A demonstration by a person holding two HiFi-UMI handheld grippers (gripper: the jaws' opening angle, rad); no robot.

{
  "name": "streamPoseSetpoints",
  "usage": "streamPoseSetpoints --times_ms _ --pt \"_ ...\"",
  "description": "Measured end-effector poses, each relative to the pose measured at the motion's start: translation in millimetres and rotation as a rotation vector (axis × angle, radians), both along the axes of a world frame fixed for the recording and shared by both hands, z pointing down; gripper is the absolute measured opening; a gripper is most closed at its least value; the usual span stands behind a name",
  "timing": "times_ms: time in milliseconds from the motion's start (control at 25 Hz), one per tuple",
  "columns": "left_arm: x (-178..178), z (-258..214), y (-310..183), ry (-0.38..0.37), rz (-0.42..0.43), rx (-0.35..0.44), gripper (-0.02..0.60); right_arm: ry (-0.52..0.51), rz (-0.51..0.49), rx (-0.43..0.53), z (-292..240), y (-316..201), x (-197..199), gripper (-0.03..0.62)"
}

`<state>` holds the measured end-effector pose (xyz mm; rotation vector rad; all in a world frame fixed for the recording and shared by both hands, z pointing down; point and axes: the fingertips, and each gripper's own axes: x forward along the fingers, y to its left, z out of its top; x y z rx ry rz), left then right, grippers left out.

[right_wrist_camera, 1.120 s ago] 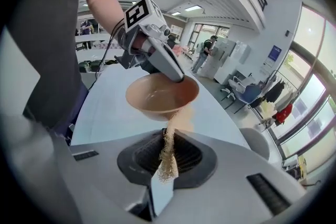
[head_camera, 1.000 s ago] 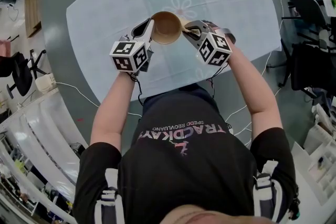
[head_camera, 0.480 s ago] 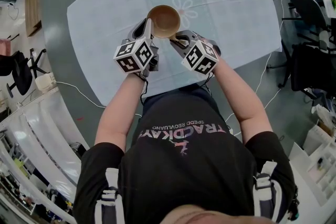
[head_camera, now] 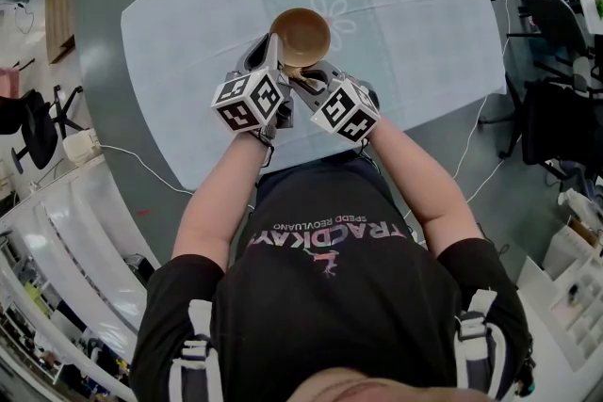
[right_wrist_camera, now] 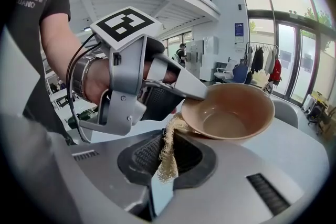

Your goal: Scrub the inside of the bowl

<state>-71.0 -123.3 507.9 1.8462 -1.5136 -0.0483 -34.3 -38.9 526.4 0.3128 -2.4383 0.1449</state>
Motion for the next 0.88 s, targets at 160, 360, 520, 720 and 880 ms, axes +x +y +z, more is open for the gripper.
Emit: streamPoseSetpoints --times_ms 160,360,520,720,880 --pt "3 6 1 -0.022 0.017 -0.008 0.028 0.009 0.021 0.000 5 -3 10 0.032" --pt "6 23 -3 -0.041 0.024 -0.052 0.028 0.052 0.100 -0.016 19 -13 39 0.032" --pt "3 46 -12 -0.041 0.003 -0.118 0.028 0.072 0.291 -0.047 35 -39 87 0.032" --pt "9 72 -23 -0.075 0.010 -0.176 0.028 -0.047 0.590 -0.128 27 -81 148 0.032" --pt "20 89 -31 -0.100 0.022 -0.208 0.028 -0.114 0.671 -0.152 21 -99 177 0.032"
